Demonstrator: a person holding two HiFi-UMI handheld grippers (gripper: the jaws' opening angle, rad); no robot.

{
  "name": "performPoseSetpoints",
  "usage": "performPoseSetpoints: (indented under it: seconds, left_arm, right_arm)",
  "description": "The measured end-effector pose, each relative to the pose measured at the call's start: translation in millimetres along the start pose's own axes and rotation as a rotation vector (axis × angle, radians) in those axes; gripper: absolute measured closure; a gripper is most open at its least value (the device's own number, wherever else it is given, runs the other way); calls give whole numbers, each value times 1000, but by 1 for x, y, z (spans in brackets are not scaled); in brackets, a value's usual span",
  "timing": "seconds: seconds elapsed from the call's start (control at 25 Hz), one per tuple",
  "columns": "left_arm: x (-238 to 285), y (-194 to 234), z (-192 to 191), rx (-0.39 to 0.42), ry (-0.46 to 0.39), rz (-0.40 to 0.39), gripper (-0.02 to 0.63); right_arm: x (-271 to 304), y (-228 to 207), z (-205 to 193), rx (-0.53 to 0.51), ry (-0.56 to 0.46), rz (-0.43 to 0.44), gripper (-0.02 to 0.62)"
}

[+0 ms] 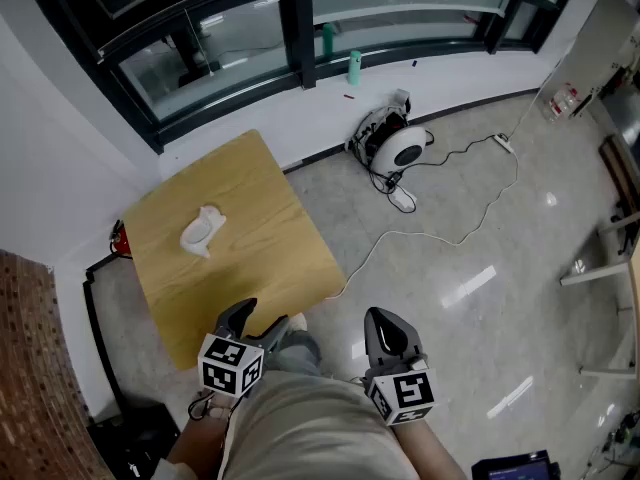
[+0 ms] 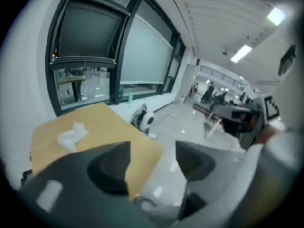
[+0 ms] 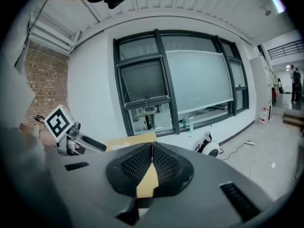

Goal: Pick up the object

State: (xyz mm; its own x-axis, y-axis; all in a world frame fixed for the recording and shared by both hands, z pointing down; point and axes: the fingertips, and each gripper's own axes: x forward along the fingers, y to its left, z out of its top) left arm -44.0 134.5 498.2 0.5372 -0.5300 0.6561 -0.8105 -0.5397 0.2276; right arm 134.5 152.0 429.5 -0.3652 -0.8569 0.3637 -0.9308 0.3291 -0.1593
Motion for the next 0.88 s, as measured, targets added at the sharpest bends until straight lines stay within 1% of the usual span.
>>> performPoseSetpoints:
  seconds: [0.08, 0.16, 0.2, 0.28, 0.4, 0.48, 0.64, 0.76, 0.88]
  left_arm:
    - [9, 71, 7, 43, 40, 62, 297]
    - [20, 139, 13, 104, 97, 123, 294]
    - [26, 170, 14, 143, 139, 152, 279]
    - [37, 221, 9, 231, 246, 202, 229]
    - [52, 278, -6, 353, 400, 276, 215]
    - [63, 306, -13, 395, 469, 305, 212]
    - [96, 344, -29, 427, 577, 329, 202]
    - [119, 359, -44, 450, 653, 337, 202]
    - [138, 365, -48, 461, 685, 326, 192]
  right_arm:
    - [45, 12, 7, -8, 20, -1, 588]
    - [86, 25, 15, -24, 34, 8, 588]
    - [103, 30, 18, -35, 40, 16, 588]
    - [130, 40, 22, -47, 58, 36, 588]
    - [158, 48, 25, -56, 104, 59, 588]
    - [172, 51, 25, -72, 137, 77, 588]
    - [197, 46, 24, -82, 182, 92, 588]
    - [209, 47, 18, -78, 207, 111, 588]
    - [219, 51, 14, -88, 228, 134, 588]
